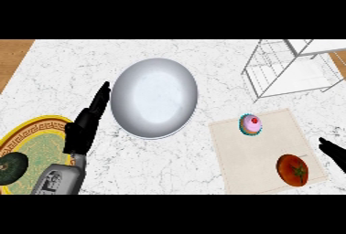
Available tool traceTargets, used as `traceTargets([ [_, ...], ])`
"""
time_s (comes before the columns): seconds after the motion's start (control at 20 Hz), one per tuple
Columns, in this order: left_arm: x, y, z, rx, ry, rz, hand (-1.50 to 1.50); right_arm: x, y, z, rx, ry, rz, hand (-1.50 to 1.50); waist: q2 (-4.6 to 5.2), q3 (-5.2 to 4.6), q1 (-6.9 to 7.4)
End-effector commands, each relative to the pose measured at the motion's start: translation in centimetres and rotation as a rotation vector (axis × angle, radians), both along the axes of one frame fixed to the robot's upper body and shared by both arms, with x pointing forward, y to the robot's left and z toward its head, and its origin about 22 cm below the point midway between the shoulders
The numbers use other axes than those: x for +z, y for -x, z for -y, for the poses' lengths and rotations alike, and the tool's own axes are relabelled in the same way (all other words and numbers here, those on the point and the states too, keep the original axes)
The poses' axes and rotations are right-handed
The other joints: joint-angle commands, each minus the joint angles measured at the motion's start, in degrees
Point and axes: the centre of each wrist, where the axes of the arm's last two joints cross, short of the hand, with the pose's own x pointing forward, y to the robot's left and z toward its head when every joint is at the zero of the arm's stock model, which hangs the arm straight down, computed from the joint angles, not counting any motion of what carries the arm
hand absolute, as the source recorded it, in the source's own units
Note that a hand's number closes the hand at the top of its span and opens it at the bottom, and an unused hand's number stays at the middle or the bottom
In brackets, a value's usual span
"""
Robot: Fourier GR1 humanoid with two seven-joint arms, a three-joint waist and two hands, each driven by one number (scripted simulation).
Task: Pick the tomato from the placemat and place it in the tiered shelf
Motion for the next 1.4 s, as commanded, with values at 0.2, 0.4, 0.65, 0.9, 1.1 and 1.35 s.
traceTargets([
  [0.2,0.5,-0.4,0.3,-0.021,-0.003,-0.005,0.00,-1.5,-4.2,-0.4,-0.023,0.050,-0.015,-1.50,0.06,0.02,0.32],
  [0.4,0.4,-0.8,1.5,-0.014,0.007,-0.014,0.00,-2.3,-1.9,-1.1,-0.025,0.039,-0.004,-1.50,0.02,0.02,-0.01],
  [0.65,0.4,0.8,1.7,0.004,-0.005,0.005,0.00,-3.1,-0.9,-0.6,-0.023,0.046,-0.008,-1.50,-0.02,0.02,0.00],
  [0.9,0.9,1.2,1.6,-0.008,-0.002,-0.009,0.00,-6.0,-1.7,-1.8,-0.025,0.058,-0.033,-1.50,-0.02,0.03,0.11],
  [1.1,-1.0,0.8,0.0,0.001,-0.001,0.006,0.00,-6.5,-3.8,-1.2,-0.017,0.058,-0.045,-1.50,0.02,0.02,0.14],
  [1.35,-0.6,0.5,0.4,-0.008,0.014,0.001,0.00,-6.4,-4.9,-1.9,0.002,0.078,-0.056,-1.50,0.03,0.01,0.14],
])
